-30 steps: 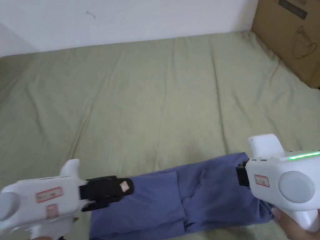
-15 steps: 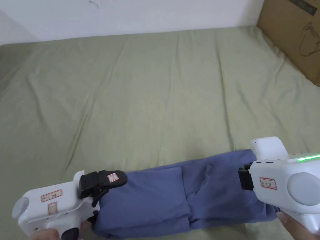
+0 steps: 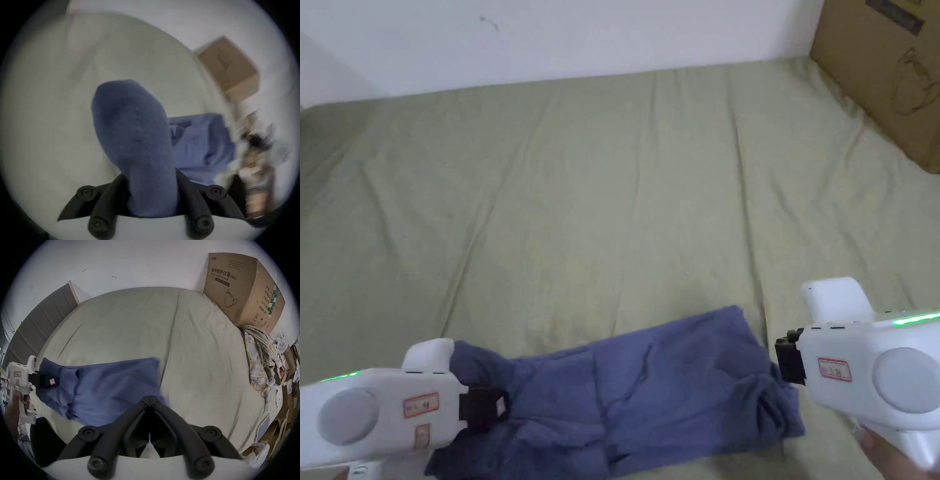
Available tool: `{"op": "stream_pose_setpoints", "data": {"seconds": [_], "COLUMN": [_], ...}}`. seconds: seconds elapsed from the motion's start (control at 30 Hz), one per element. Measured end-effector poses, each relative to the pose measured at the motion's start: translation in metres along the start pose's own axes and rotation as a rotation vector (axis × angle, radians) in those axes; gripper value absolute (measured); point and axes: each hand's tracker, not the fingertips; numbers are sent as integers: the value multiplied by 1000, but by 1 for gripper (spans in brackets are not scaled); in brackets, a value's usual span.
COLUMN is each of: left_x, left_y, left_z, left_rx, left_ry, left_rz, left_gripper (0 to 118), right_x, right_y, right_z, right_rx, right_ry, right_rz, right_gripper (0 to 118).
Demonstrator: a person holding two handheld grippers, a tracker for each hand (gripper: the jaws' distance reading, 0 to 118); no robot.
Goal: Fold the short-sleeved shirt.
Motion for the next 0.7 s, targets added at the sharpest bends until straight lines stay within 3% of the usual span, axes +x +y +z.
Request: {"op": "stream_pose_setpoints", "data": {"seconds": [0.07, 0.17, 0.37, 0.5, 0.57, 0.63, 0.7], "left_x": [-11, -8, 35, 81, 110, 127, 139], "left_y": [3, 6, 32, 49, 54, 60, 62], "left_z": [16, 30, 29, -4, -30, -52, -63], "left_rx": [37, 42, 29, -61, -145, -161, -175], "left_ry": [279, 355, -102, -366, -461, -486, -540], "left_rz": [-173, -184, 93, 194, 240, 255, 318], "left_gripper": [6, 6, 6, 13, 58, 116, 115], "right_x": [-2, -3, 3, 11, 15, 18, 21], "right_y": [-1, -2, -4, -5, -7, -9, -10], "right_z": [3, 7, 18, 17, 16, 14, 12], "right_rx": [10, 19, 41, 41, 32, 27, 21], "right_ry": [10, 24, 39, 32, 27, 27, 27], "right_rz": [9, 15, 2, -10, -13, -21, -25], "right_gripper": [0, 0, 0, 0, 0, 0, 0]}}
